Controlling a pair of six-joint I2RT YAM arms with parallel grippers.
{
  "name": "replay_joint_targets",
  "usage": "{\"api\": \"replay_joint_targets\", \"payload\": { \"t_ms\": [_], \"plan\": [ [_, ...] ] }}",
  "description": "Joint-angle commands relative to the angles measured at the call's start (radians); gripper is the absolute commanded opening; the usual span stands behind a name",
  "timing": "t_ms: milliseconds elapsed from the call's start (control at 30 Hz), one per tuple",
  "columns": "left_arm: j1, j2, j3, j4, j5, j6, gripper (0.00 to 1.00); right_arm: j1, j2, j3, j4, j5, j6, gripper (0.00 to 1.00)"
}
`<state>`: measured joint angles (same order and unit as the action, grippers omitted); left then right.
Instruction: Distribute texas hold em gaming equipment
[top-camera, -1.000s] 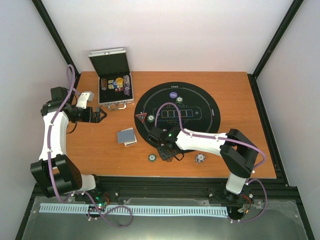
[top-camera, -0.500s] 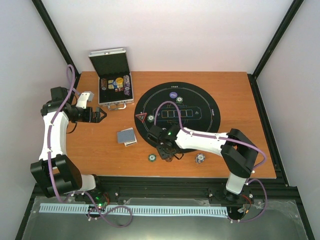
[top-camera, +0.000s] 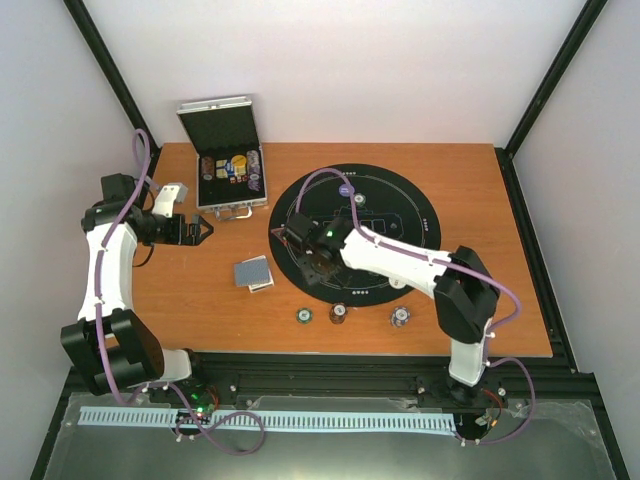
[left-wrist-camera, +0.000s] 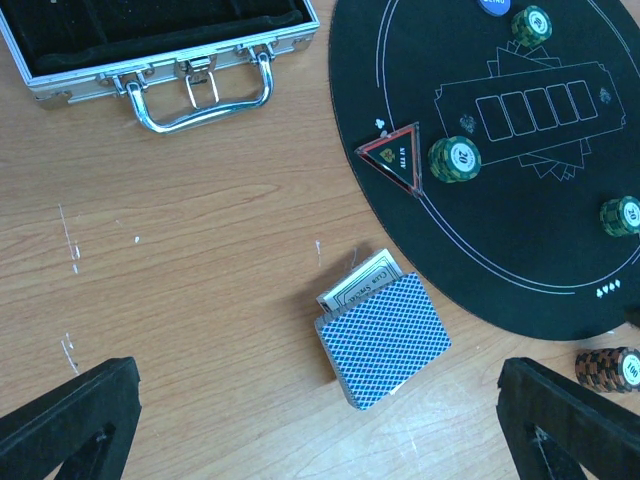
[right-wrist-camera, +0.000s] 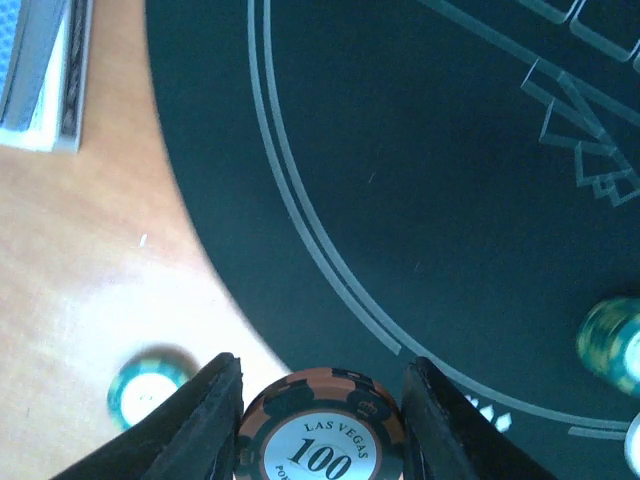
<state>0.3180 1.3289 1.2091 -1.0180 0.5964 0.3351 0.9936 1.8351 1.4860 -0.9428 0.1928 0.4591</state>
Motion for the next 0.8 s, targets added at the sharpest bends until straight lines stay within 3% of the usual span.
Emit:
{"api": "replay_joint_targets", "payload": {
  "t_ms": [0,200,333,767],
  "plan": [
    [0.001,-0.004,0.029,0.006,0.012,-0.004,1.0,-0.079,0.109,0.144,-0.003,0.003,-0.075,0.23],
    [0.001,-0.002,0.028,0.005,0.0,0.006,1.0,-0.182,0.293,0.344,-0.03,-0.03,-0.119,0.21],
    [0.001,0.008,0.029,0.006,-0.002,0.012,1.0,-0.188,0.374,0.425,-0.05,-0.037,-0.133,0.2],
    [0.001,0.032,0.035,0.01,0.012,0.017,1.0,-0.187,0.421,0.438,-0.017,-0.088,-0.117,0.18]
  ]
}}
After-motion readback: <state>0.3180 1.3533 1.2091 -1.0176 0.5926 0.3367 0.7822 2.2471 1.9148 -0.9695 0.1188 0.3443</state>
